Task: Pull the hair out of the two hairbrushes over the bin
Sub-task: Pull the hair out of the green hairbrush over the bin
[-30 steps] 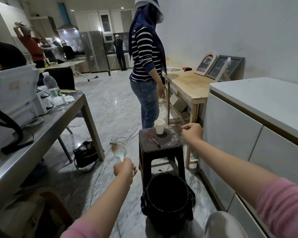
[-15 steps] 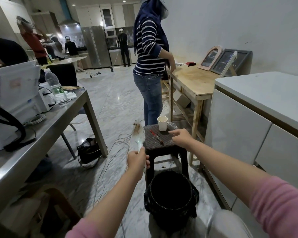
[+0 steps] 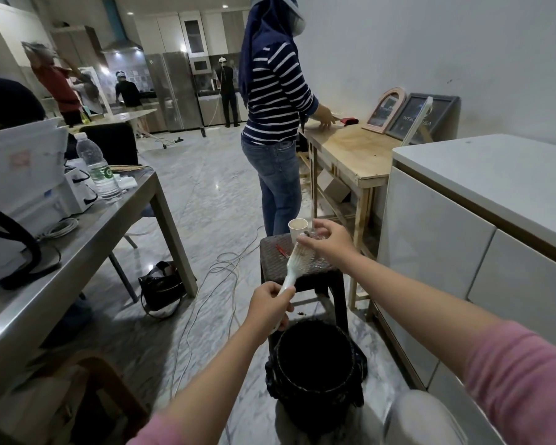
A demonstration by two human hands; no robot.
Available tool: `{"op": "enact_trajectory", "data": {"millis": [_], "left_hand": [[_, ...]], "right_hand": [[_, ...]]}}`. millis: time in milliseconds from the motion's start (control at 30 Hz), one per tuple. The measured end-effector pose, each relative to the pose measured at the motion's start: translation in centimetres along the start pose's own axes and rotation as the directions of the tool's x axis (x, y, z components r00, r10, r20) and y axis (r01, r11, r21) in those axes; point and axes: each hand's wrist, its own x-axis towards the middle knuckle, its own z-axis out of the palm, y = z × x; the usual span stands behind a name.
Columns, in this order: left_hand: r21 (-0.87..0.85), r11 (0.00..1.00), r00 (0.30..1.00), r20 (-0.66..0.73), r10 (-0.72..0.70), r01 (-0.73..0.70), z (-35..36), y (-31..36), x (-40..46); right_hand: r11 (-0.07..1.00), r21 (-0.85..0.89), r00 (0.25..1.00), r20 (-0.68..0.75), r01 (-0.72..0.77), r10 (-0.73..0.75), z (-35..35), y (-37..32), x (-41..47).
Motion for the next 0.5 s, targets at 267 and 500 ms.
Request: {"op": "enact_trajectory", "data": {"millis": [267, 500], "left_hand": [[0.168, 0.974, 0.988, 0.002, 0.156, -0.154, -0.9, 0.0, -0.9], [0.058, 0.993, 0.994, 0.044, 0.104, -0.107, -1.3, 0.0, -1.2]], "right_hand": [[0.996, 0.002, 0.979, -0.183, -0.091, 0.09, -0.3, -0.2, 0.8], [0.935, 0.275, 0.929, -0.231, -0.223, 0.289, -0.9, -0.9, 0.7]]}}
